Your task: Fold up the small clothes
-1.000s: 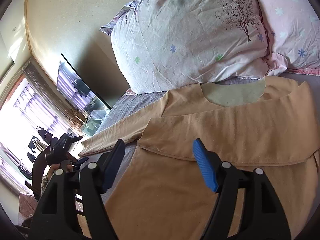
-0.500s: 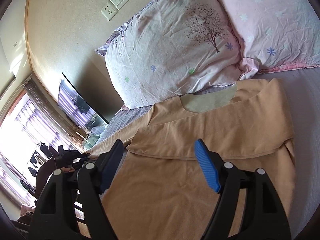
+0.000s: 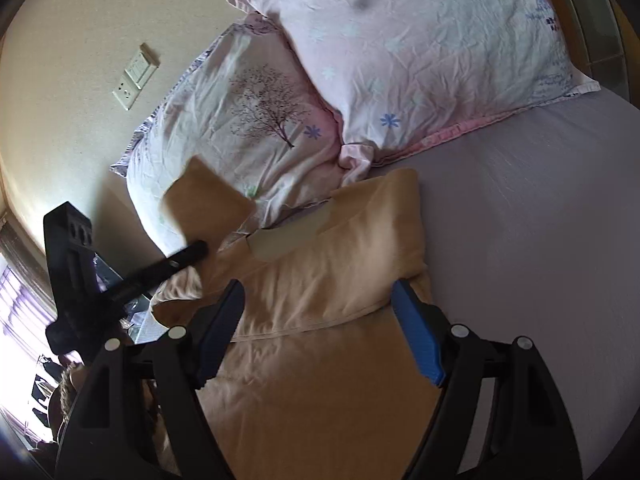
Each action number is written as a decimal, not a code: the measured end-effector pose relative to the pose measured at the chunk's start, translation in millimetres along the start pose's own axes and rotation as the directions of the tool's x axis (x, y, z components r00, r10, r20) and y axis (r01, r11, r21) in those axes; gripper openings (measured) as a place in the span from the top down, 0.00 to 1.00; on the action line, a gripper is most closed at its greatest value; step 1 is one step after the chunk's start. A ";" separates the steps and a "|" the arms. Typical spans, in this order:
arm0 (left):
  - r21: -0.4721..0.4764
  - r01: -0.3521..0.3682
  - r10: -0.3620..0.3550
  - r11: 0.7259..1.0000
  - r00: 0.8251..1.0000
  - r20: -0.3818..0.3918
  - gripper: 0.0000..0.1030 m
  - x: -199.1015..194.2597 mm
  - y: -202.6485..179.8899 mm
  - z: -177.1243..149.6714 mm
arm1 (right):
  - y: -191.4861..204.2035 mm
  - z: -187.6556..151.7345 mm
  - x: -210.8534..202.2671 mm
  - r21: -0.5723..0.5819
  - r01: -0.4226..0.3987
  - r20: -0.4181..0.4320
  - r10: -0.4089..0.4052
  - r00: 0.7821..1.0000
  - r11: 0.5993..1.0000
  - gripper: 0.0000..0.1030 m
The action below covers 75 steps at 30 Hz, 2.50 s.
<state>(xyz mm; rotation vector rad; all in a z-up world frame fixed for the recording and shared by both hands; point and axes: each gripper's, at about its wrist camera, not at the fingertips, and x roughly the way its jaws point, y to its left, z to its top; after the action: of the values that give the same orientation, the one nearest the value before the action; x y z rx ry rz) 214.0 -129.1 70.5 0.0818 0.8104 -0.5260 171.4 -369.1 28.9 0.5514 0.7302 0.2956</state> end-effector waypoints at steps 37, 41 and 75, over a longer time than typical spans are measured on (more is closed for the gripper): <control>-0.181 -0.314 0.301 0.932 0.949 -0.095 0.35 -36.0 158.6 -88.4 | 51.8 -8.3 138.5 -0.394 0.525 -0.115 -0.607 0.786 0.754 0.90; -0.205 -0.286 0.274 0.936 0.958 -0.083 0.33 -37.8 161.8 -89.1 | 49.1 7.7 122.4 -0.312 0.451 -0.108 -0.503 0.858 0.836 0.94; -0.248 0.131 -0.113 0.960 0.990 0.086 0.20 -174.4 149.7 -165.9 | 33.8 -48.4 -58.5 -0.300 -0.180 -0.157 0.138 0.978 0.937 0.07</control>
<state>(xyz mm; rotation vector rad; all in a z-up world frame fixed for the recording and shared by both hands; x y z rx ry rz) 75.3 118.0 60.1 -0.2231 0.8103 -0.5341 93.6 -349.1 50.5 0.2899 0.7509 0.5939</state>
